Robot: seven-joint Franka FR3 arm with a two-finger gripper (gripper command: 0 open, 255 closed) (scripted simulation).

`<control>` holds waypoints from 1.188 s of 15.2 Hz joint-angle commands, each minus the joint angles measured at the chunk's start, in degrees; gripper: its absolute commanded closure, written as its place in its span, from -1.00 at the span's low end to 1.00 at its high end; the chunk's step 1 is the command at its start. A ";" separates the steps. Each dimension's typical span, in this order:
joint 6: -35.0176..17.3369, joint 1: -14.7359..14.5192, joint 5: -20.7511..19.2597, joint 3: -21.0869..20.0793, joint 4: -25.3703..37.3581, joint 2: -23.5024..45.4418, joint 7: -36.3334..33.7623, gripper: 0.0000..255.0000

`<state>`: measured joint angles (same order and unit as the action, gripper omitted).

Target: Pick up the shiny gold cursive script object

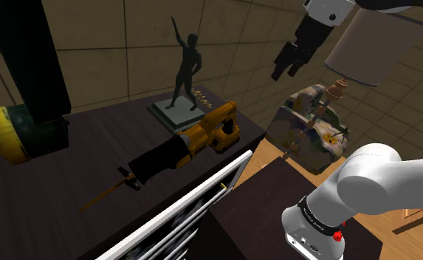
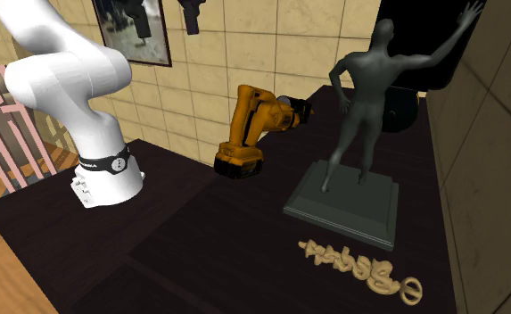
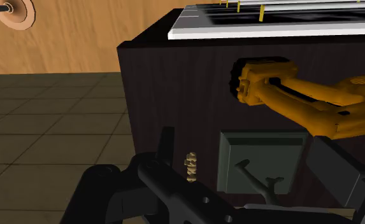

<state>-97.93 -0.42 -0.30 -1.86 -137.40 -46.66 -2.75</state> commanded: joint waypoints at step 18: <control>-19.00 1.24 -1.06 0.07 14.05 38.48 -0.71 -1.00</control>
<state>-116.50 0.77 -1.29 -1.80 -124.89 -10.45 -3.40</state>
